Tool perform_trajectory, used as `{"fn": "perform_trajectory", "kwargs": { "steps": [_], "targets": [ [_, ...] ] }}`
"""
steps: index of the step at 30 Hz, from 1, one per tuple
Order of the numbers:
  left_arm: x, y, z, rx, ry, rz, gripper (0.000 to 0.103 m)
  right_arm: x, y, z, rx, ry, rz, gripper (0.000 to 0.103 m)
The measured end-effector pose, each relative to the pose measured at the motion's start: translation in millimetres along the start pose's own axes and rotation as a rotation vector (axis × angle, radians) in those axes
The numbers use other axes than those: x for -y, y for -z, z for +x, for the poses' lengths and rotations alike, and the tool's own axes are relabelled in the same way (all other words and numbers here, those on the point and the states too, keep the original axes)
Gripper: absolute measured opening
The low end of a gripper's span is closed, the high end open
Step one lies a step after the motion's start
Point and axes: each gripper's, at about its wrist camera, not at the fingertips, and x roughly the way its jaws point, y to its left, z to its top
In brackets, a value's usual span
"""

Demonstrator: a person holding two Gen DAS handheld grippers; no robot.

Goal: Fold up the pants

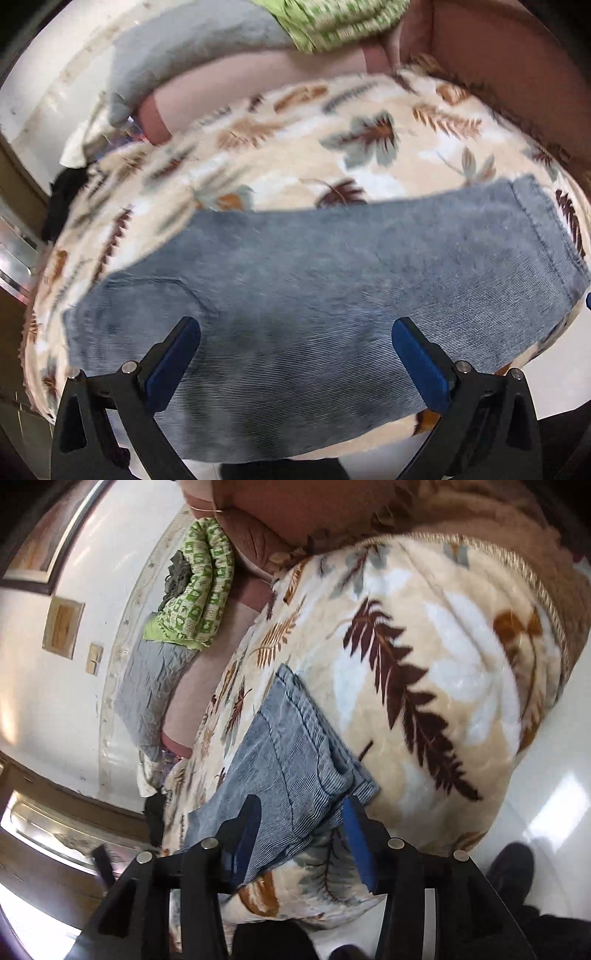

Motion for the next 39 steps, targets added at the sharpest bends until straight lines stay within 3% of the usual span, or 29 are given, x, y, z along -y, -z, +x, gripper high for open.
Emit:
{"fn": "perform_trajectory", "kwargs": {
  "steps": [9,15,19,24,28,34,39],
  "targets": [
    [30.7,-12.8,27.9,0.002,0.016,0.031,0.103,18.4,-0.3,24.0,-0.055,0.025,0.08,0.049],
    [48.4,-28.6,45.9,-0.011,0.017,0.035,0.103,22.5,-1.2,28.9,-0.04,0.021,0.084,0.05],
    [50.8,-28.9,55.5,0.0,0.018,0.035,0.103,25.3,-3.5,25.1,0.006,-0.019,0.102,0.05],
    [49.8,-39.5,52.2,-0.058,0.017,0.028,0.103,27.2,-5.8,26.8,0.019,-0.043,0.129,0.05],
    [52.8,-44.9,34.6,0.002,0.039,0.026,0.103,37.0,-7.5,10.2,0.068,-0.087,0.197,0.051],
    [81.6,-50.4,53.4,-0.028,0.032,0.098,0.103,33.8,-17.0,-3.9,0.136,-0.019,0.161,0.054],
    [83.9,-50.4,58.2,-0.026,0.033,0.089,0.103,39.5,-20.5,18.3,0.038,-0.015,0.191,0.056]
  ]
}}
